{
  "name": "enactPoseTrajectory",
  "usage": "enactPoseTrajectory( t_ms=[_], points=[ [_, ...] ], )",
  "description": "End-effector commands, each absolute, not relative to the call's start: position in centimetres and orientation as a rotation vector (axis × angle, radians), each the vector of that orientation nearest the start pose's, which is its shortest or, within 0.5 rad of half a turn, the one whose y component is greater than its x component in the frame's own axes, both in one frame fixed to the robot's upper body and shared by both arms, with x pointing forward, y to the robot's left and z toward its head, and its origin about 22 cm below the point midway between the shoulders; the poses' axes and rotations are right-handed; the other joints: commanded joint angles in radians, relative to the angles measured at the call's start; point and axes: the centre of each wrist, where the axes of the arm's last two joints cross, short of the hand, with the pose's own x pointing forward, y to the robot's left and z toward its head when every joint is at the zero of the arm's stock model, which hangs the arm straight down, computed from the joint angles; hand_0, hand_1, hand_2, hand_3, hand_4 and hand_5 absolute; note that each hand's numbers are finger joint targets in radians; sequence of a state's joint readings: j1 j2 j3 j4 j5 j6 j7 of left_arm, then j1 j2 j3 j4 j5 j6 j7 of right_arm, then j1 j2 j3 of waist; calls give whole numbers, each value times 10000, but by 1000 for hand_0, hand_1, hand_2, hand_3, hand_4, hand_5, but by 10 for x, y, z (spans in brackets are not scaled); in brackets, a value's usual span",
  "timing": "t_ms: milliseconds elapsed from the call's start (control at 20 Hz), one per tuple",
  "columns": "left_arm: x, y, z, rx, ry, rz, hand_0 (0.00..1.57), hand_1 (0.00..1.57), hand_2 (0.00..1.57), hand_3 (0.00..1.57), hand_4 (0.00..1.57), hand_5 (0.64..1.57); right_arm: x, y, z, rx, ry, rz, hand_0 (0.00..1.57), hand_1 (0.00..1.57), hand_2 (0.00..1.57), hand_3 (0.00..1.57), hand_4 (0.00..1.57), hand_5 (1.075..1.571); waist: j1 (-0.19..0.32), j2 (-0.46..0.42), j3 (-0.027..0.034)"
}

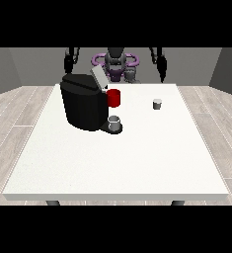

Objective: Insert the coffee pod into the coffee machine and close the lid

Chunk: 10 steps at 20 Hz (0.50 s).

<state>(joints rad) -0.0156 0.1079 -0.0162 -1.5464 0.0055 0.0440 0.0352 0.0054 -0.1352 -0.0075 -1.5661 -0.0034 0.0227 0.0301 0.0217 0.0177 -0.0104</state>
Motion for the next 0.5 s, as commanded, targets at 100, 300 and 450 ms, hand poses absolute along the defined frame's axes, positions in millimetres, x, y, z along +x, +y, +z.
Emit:
enactPoseTrajectory(
  t_ms=[100,300,450],
  points=[
    [250,276,2,1303,-15839,-2112,0,0,0,0,0,1571,250,-270,14,-848,-15395,925,0,0,0,0,0,1571,-280,-71,102],
    [230,305,11,962,-16039,-4974,0,0,0,0,0,1571,231,-274,-10,-3120,-15209,273,0,0,0,0,0,1571,-7,-602,97],
    [236,321,17,1360,-16250,-5569,0,0,0,0,0,1571,240,-262,-2,-3375,-15547,185,0,0,0,0,0,1571,-72,-392,100]
  ],
)
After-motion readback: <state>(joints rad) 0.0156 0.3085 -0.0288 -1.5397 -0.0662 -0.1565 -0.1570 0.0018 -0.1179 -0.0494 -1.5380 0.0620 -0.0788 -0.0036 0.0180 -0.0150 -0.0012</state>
